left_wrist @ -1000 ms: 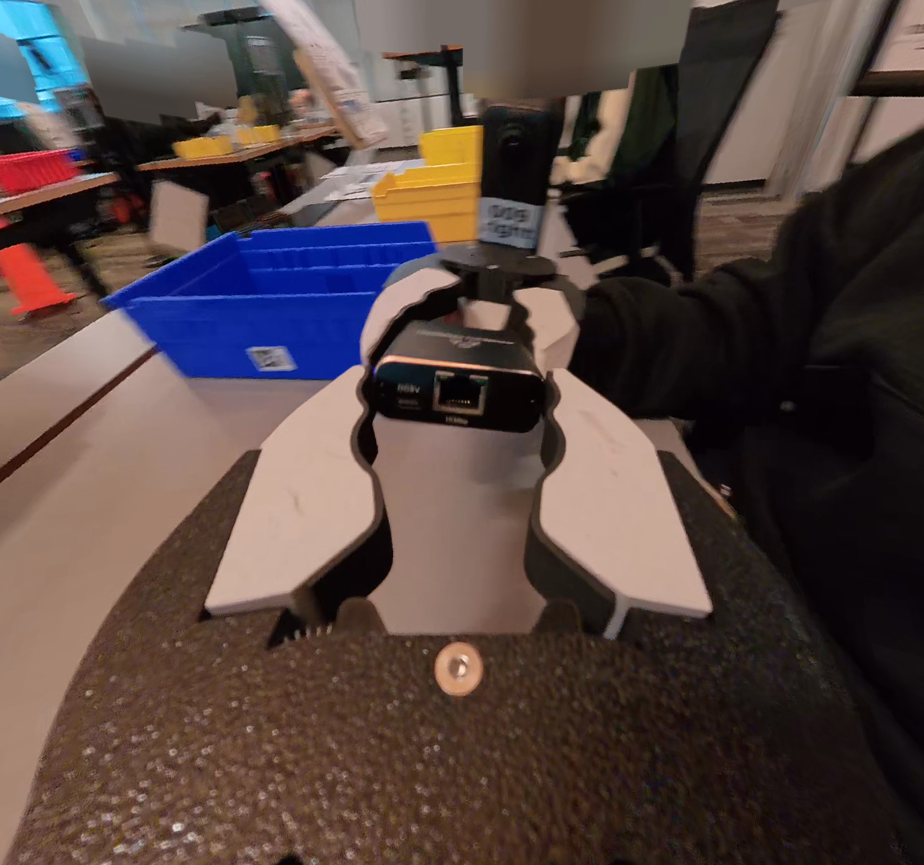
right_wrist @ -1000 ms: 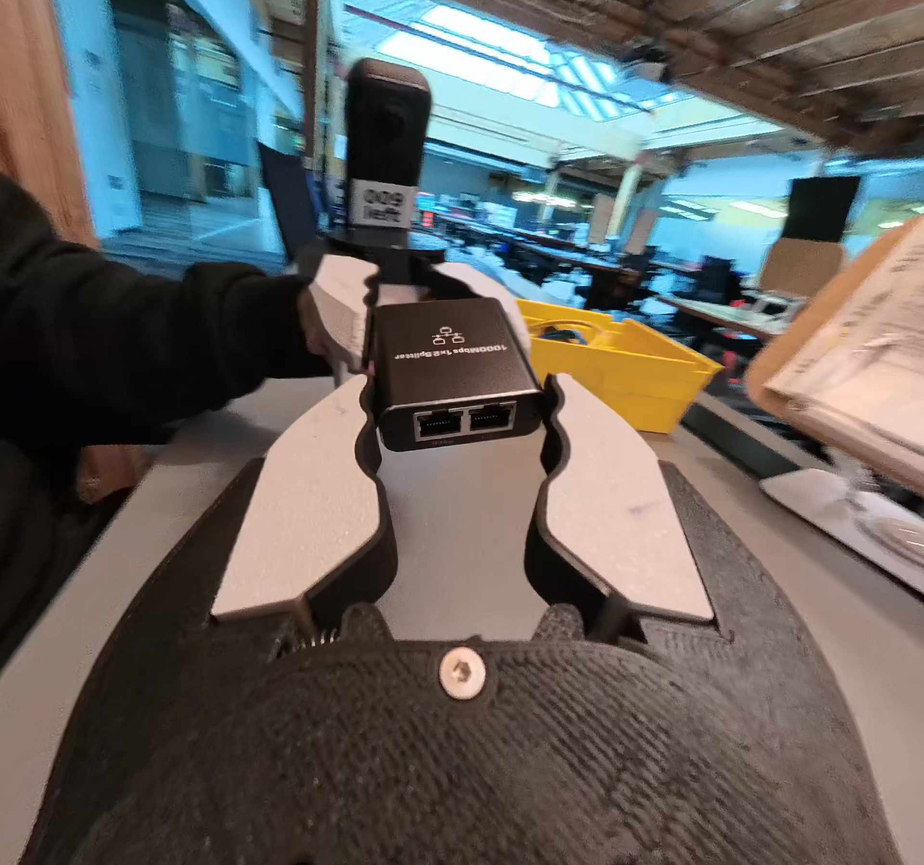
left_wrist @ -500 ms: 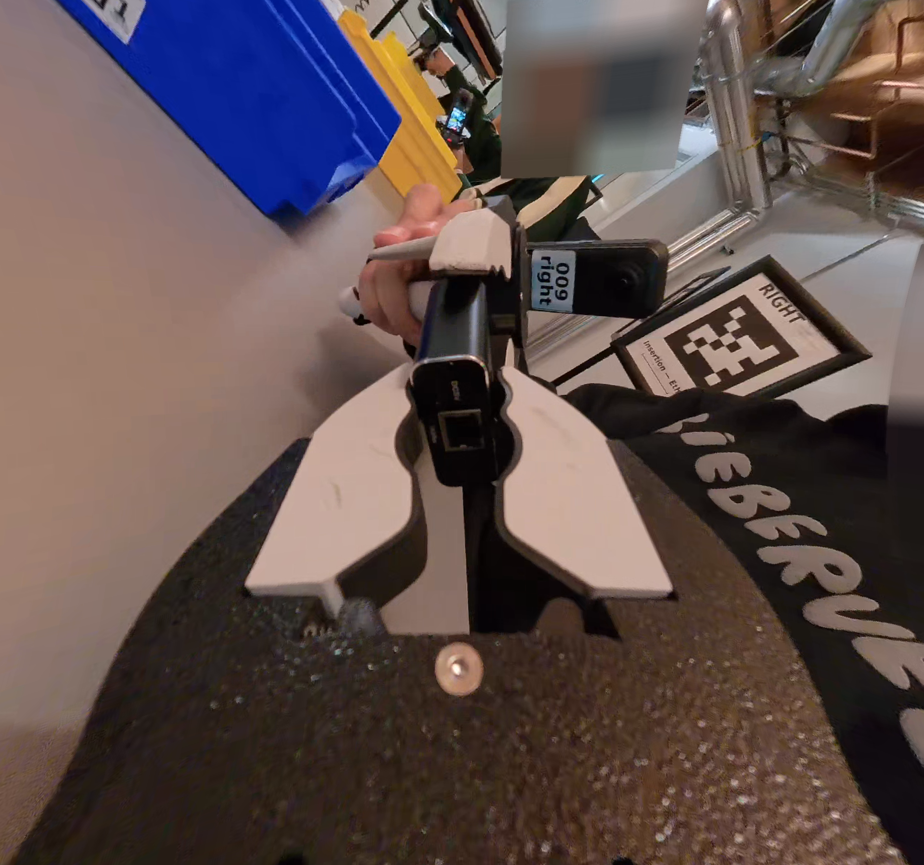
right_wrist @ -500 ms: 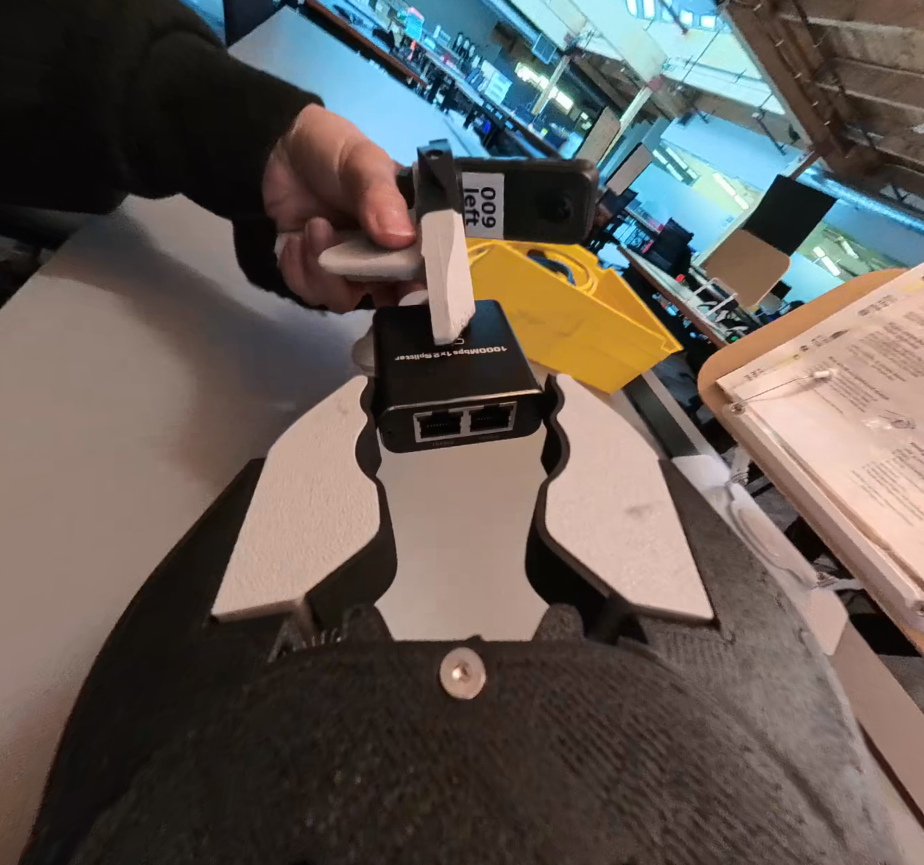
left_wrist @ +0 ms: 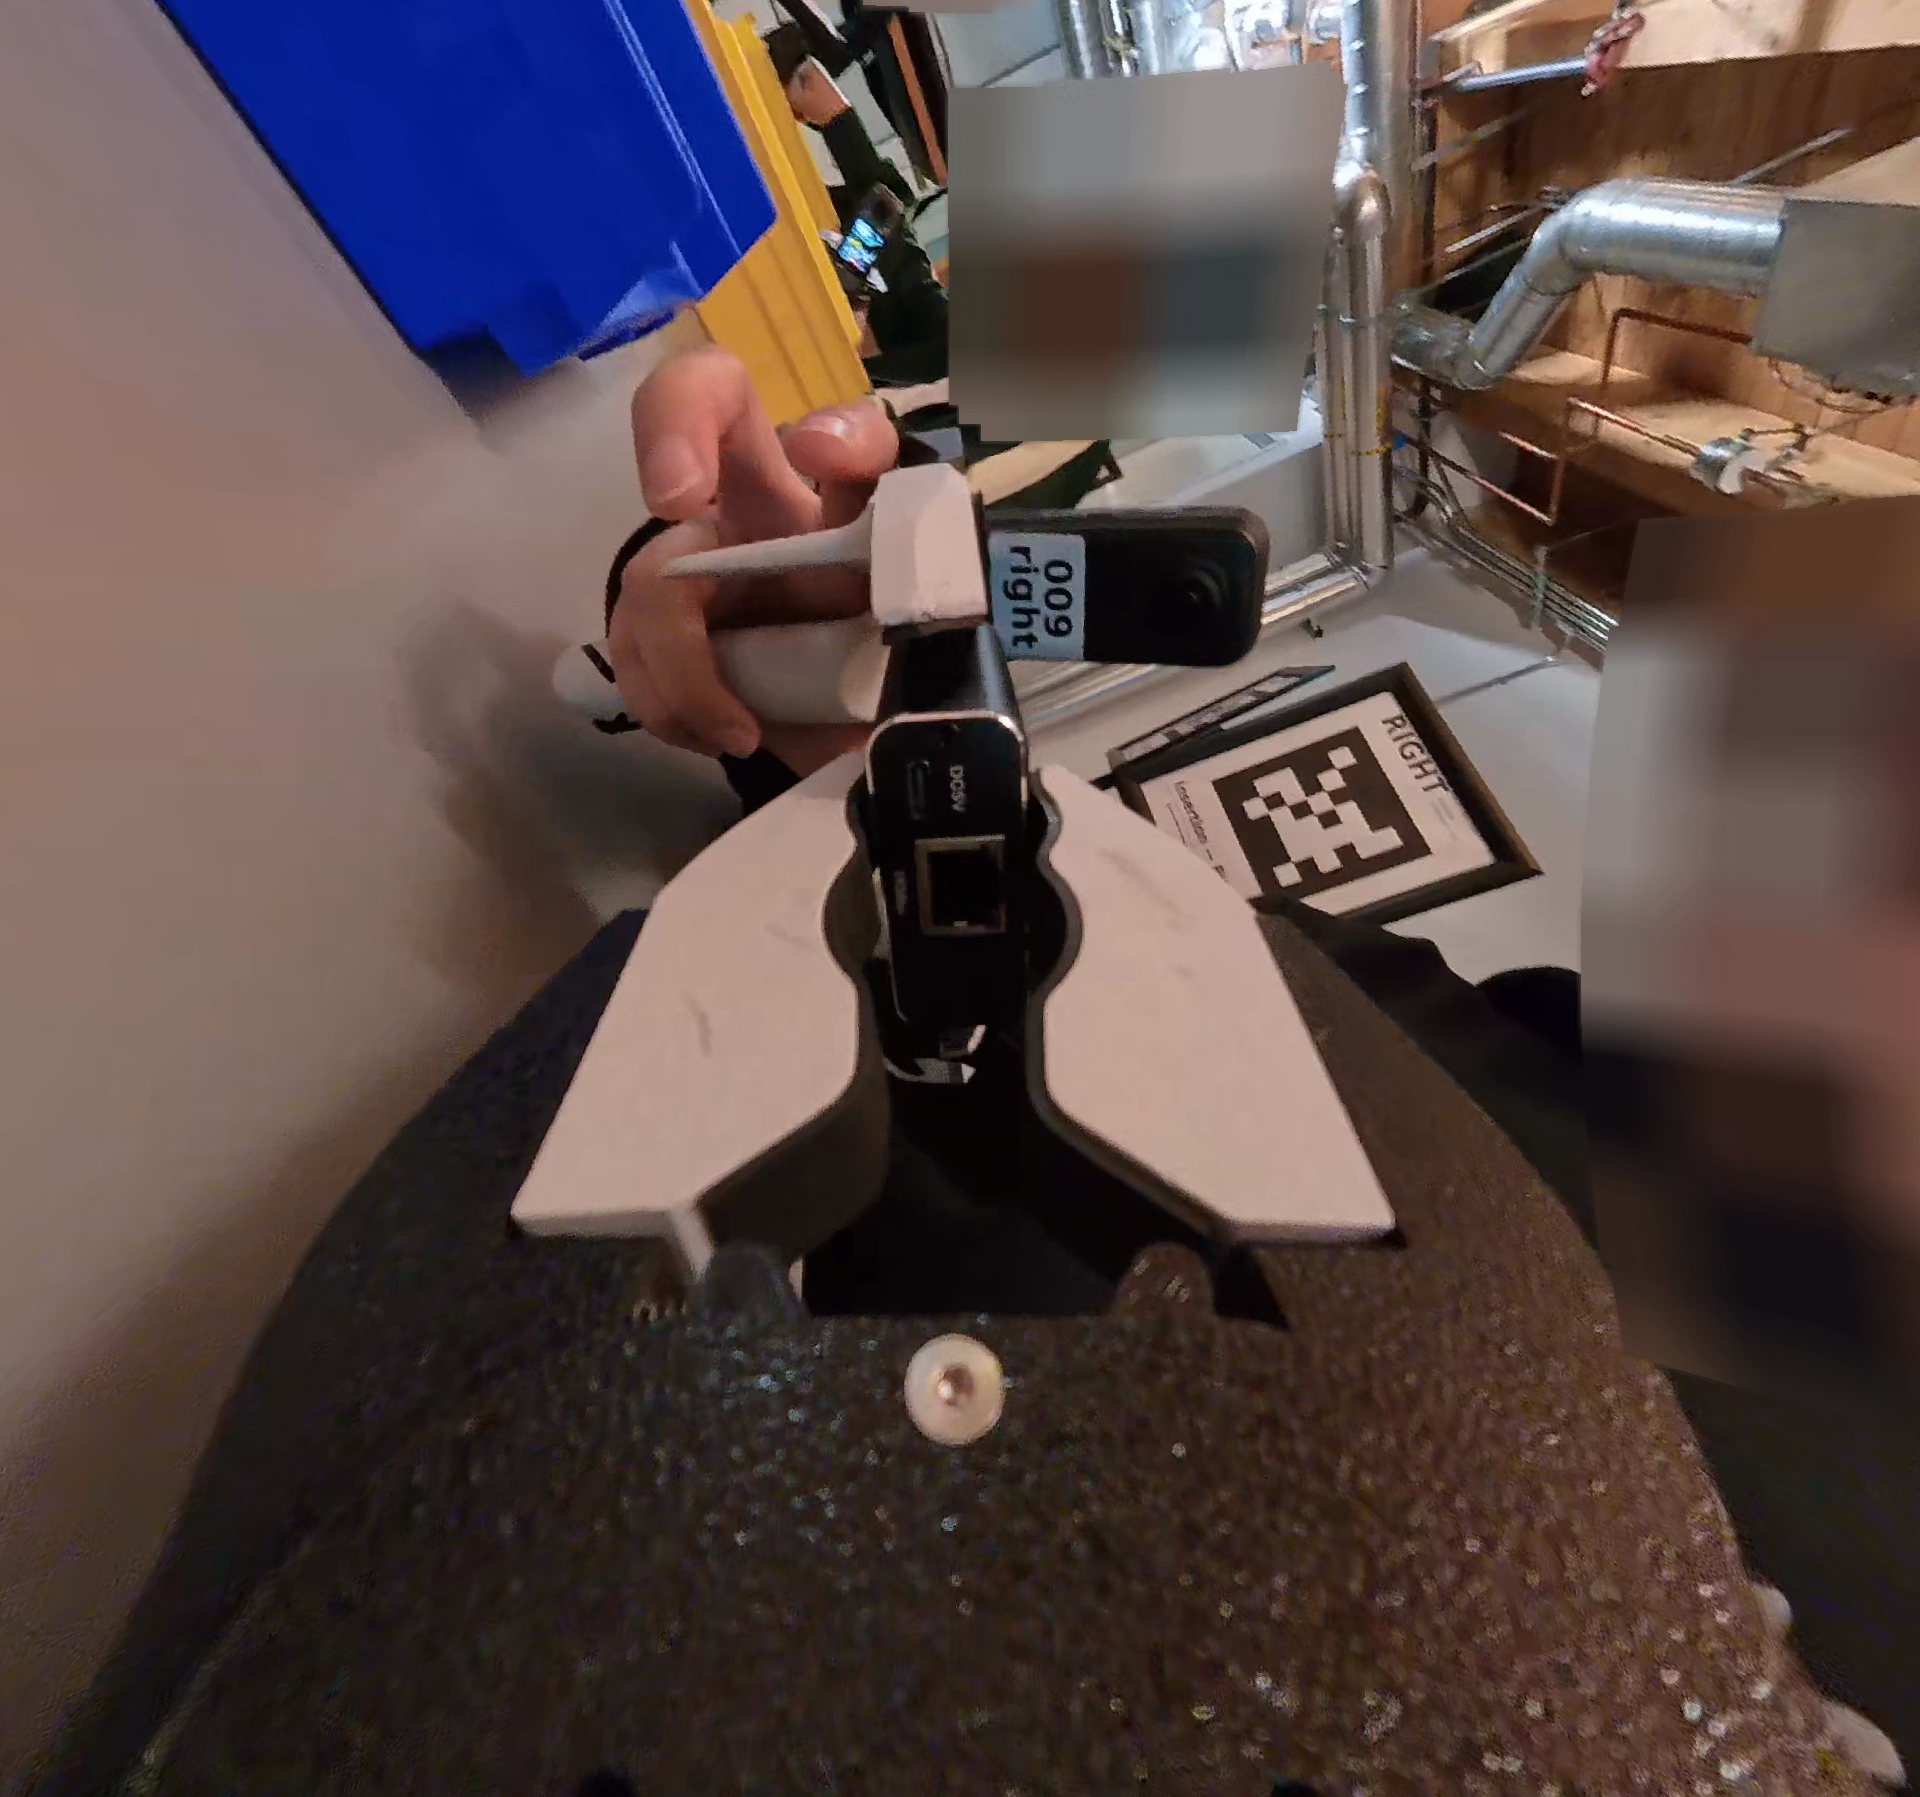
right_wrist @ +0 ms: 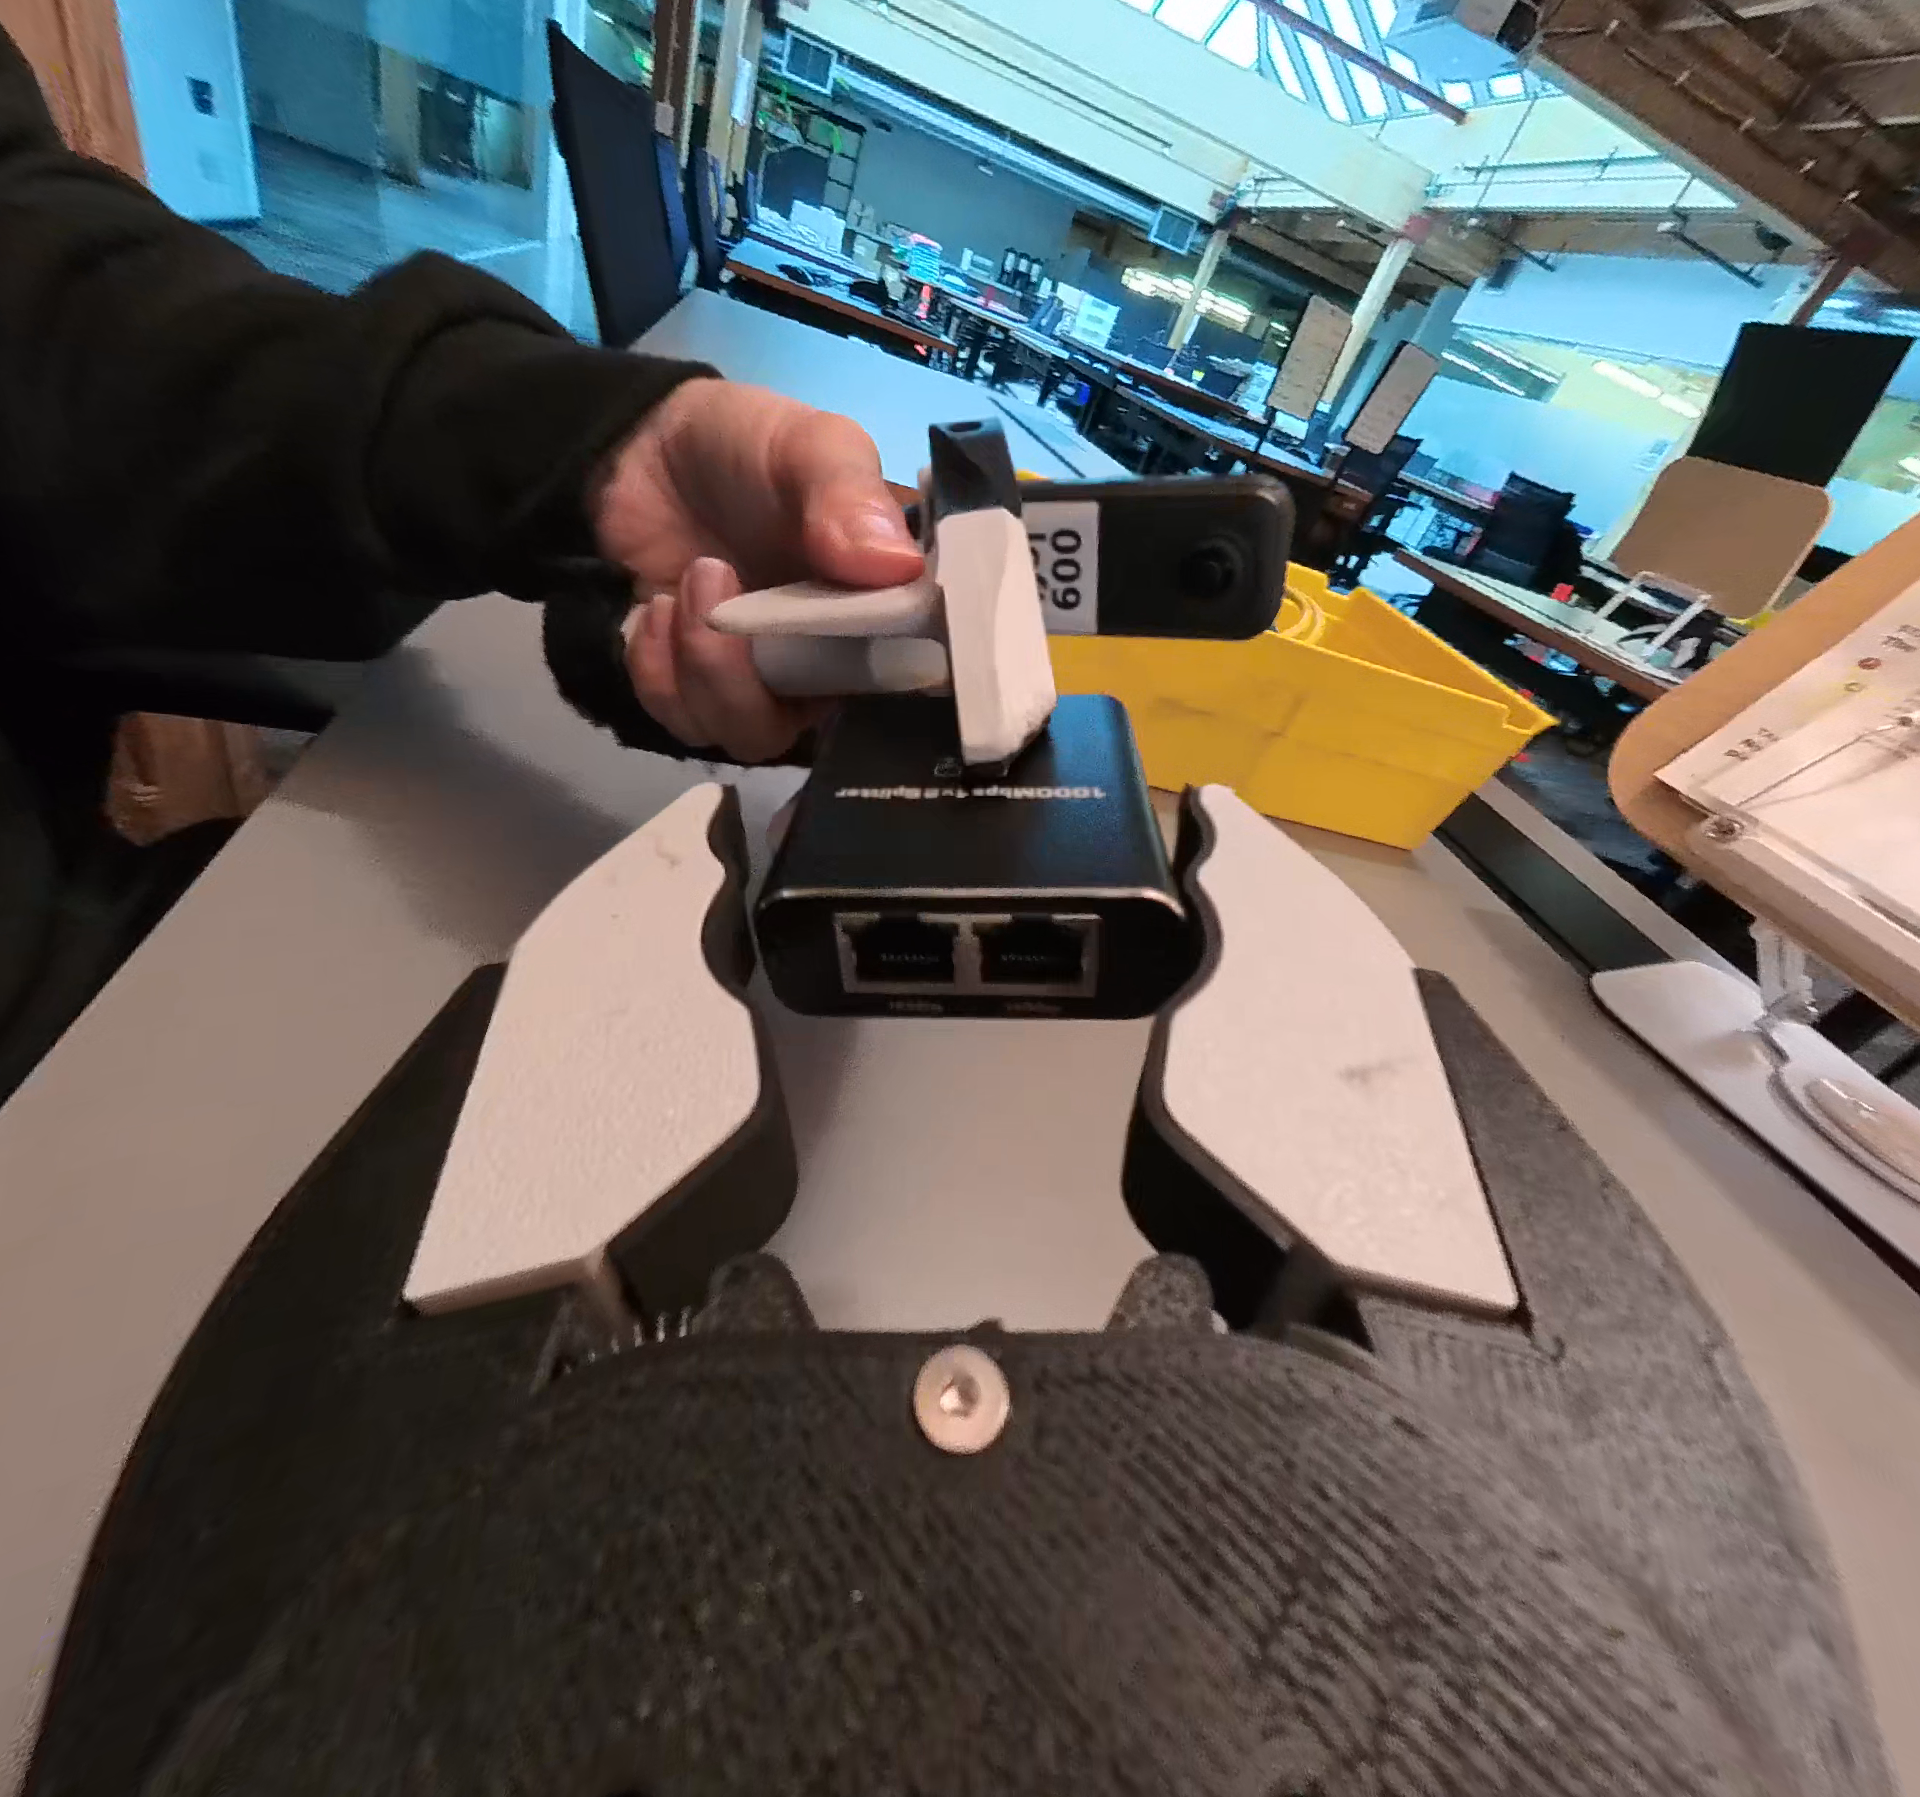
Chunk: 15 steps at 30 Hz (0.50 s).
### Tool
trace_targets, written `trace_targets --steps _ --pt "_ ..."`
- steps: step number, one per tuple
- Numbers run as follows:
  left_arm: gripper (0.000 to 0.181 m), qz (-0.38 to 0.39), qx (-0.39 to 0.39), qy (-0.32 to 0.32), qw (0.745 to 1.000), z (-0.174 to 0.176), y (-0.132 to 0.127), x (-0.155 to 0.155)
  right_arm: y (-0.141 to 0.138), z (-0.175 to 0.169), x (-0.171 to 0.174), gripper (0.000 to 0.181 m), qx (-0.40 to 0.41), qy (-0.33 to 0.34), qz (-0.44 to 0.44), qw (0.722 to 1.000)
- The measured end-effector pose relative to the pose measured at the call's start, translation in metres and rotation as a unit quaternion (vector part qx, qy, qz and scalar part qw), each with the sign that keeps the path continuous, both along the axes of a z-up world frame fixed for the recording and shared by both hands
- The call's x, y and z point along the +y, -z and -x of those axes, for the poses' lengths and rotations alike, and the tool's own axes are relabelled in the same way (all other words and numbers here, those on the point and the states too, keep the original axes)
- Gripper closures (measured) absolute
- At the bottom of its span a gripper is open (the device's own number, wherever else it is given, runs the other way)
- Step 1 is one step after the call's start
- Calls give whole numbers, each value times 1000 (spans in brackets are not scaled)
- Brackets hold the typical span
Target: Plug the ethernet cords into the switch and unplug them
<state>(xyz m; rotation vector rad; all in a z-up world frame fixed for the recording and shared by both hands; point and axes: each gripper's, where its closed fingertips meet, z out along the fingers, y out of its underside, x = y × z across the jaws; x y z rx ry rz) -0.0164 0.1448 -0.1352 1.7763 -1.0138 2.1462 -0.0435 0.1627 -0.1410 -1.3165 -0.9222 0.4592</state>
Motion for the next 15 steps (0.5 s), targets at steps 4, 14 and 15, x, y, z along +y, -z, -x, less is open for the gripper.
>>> trace_targets --steps 4,14,15 --pt "157 -10 5 -37 999 -8 1 0 0 -5 7 105 0 31 -11 999" --pt "155 -34 18 -81 996 -14 6 8 5 -9 13 107 20 46 37 998" --pt "154 -54 11 -91 994 -14 4 10 2 -9 12 107 42 40 47 997"
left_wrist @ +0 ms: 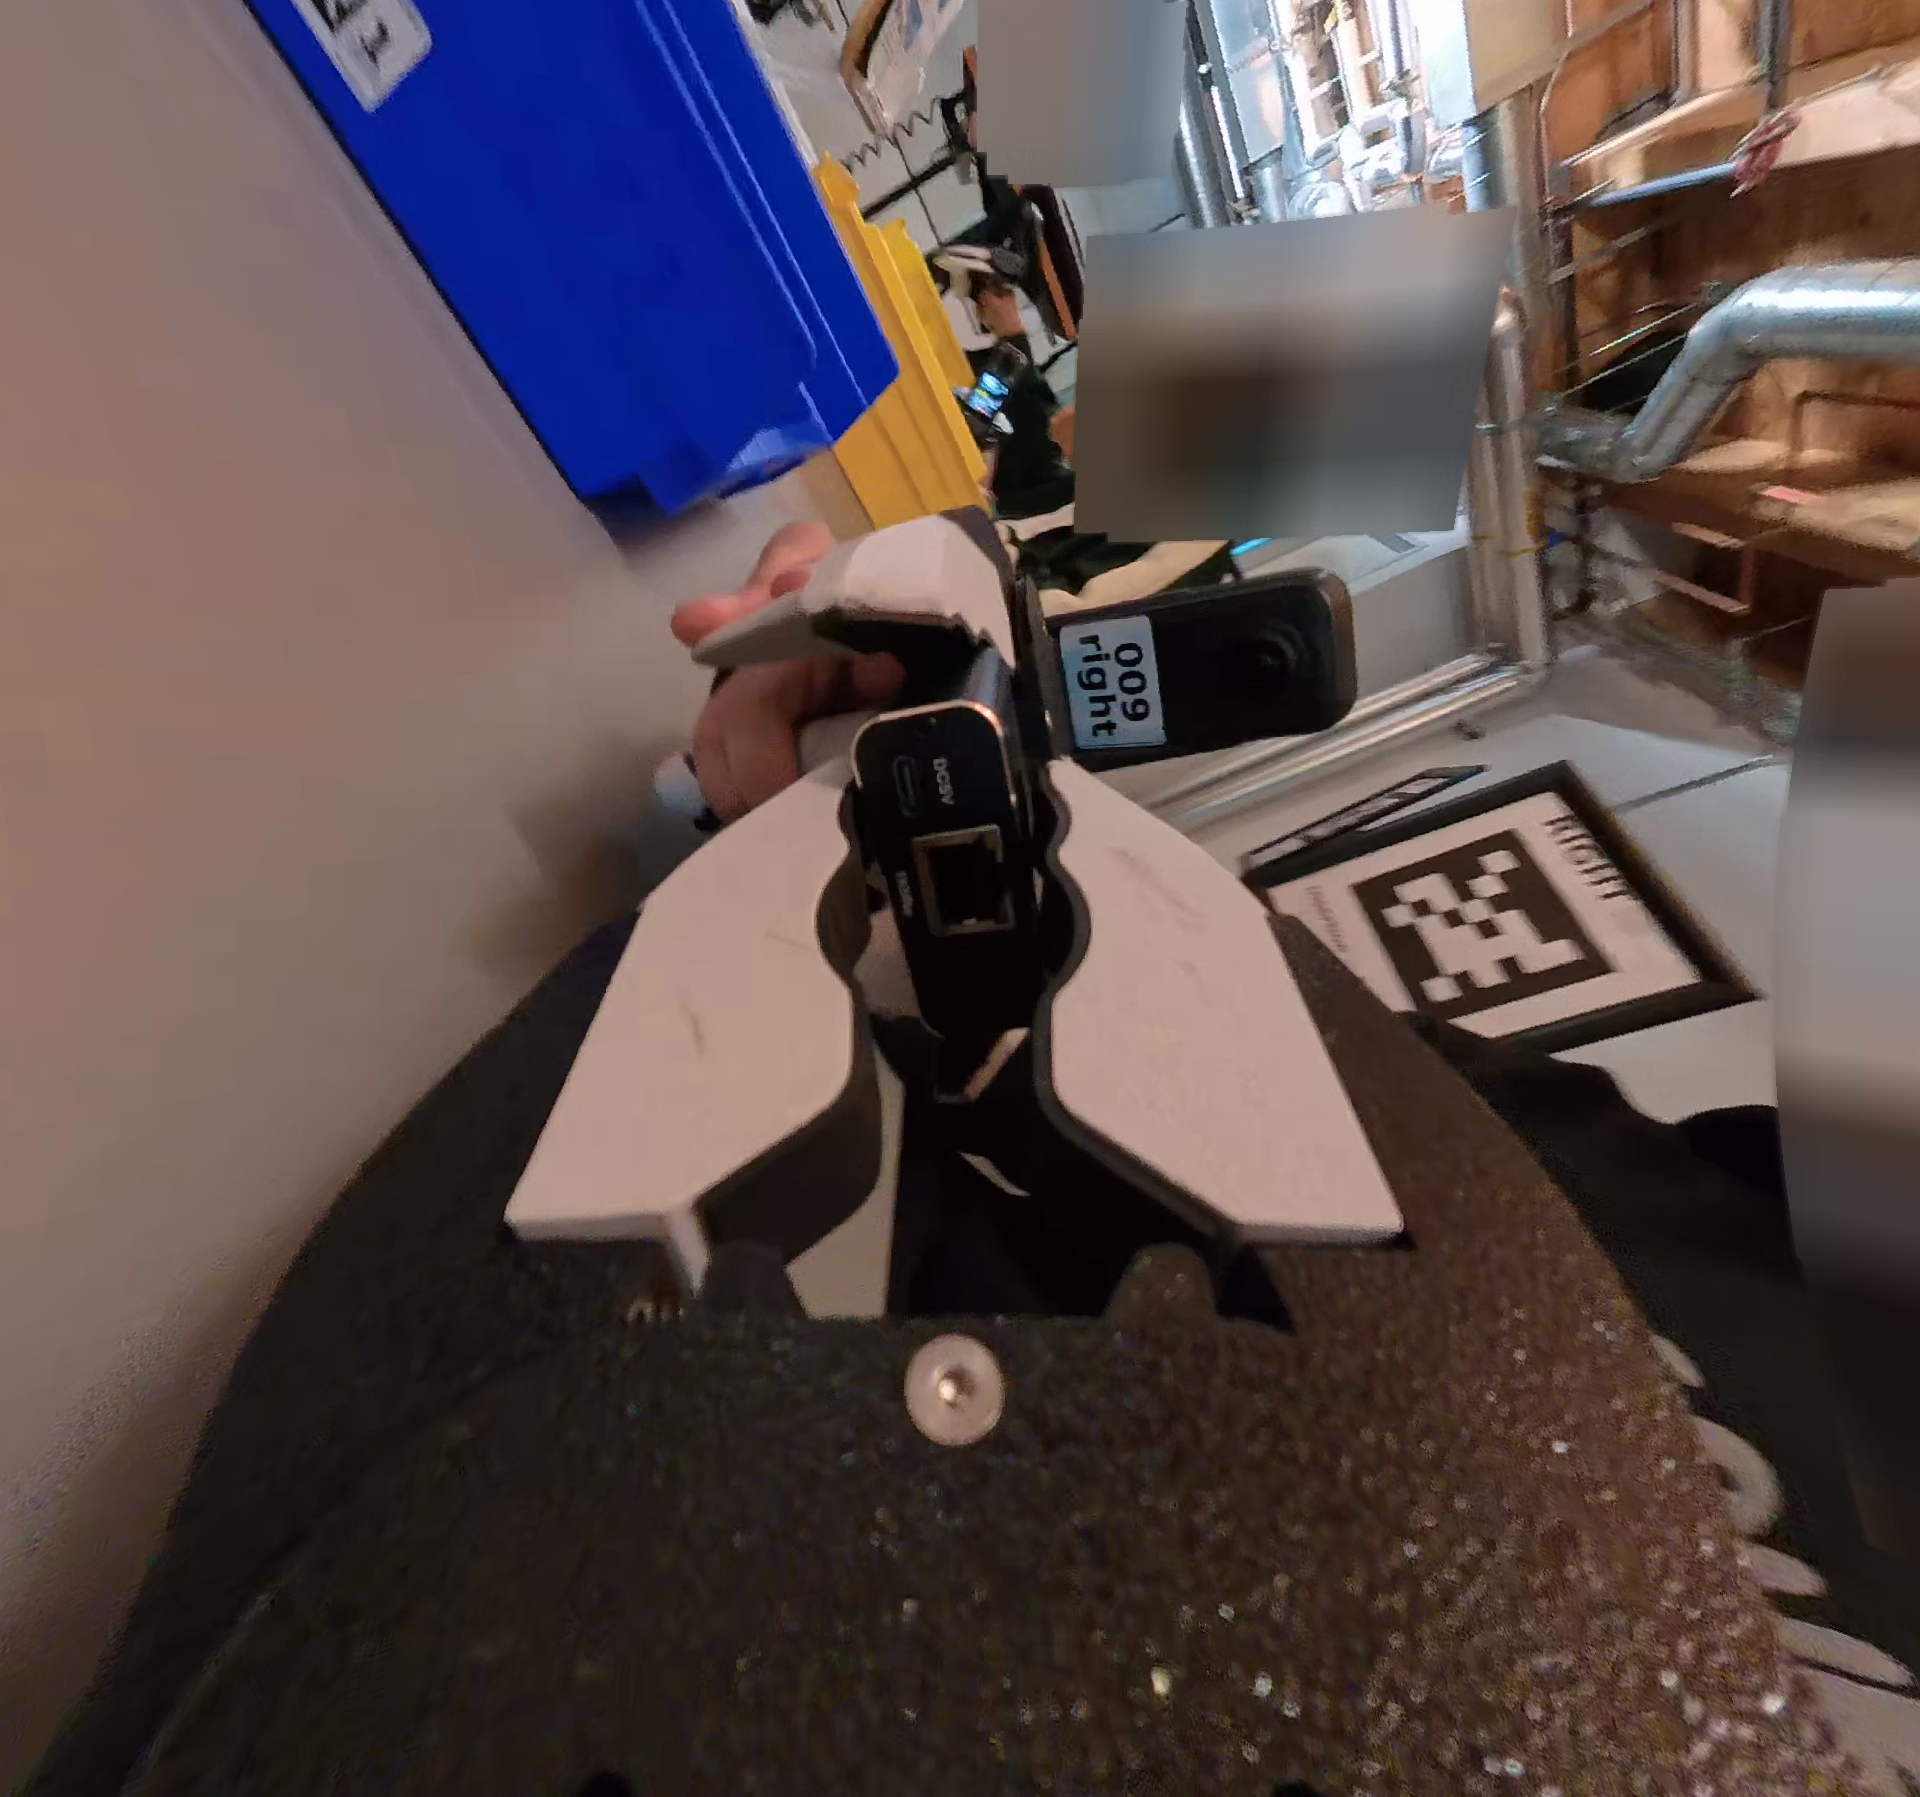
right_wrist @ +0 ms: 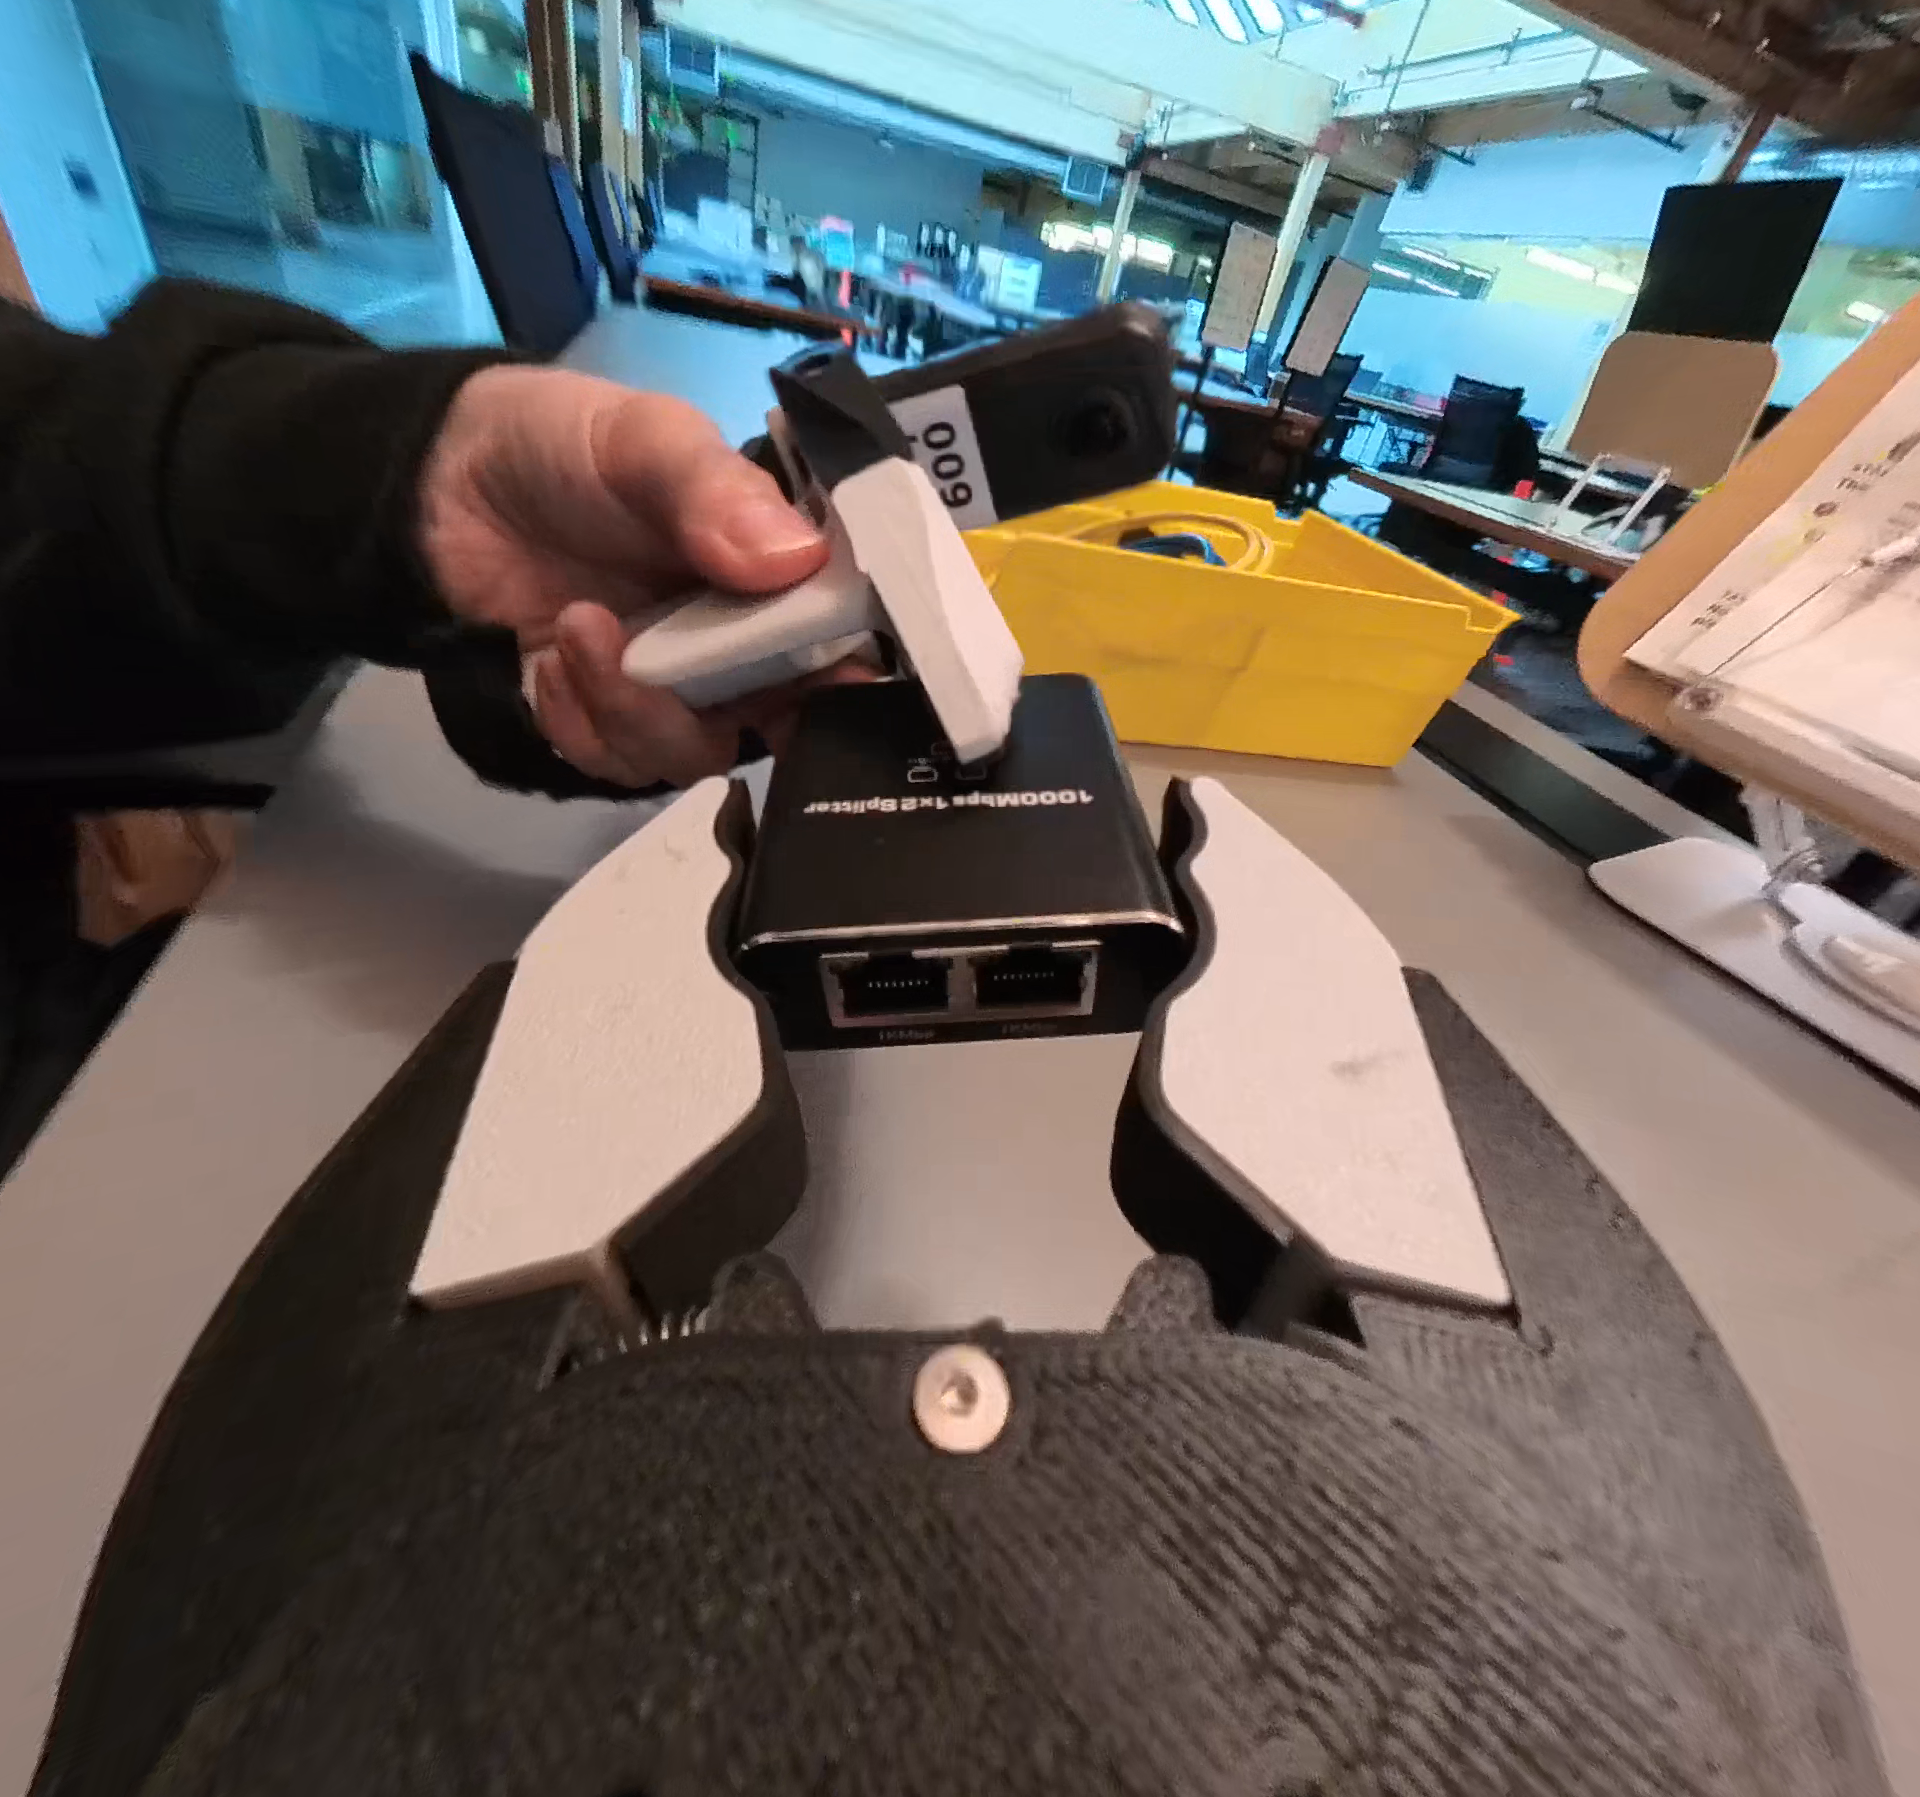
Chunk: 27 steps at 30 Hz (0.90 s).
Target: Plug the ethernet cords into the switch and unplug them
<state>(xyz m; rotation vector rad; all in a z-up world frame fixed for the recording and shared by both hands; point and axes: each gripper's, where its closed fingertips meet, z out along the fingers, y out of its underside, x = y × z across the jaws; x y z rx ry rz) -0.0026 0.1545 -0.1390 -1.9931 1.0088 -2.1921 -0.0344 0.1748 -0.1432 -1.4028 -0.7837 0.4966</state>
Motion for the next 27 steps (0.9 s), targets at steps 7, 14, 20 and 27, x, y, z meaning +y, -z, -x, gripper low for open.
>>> trace_targets --steps 7,14,20,27 --pt "142 -357 -23 -112 927 35 -47 49 -6 -39 2 107 92 34 32 995" --pt "132 -723 203 -84 655 127 -47 215 2 -37 9 107 57 49 28 997" --pt "121 -777 351 89 514 166 -22 320 4 -33 9 107 53 30 31 998" --pt "133 -733 401 220 503 151 13 364 1 -32 3 107 69 -2 31 997"
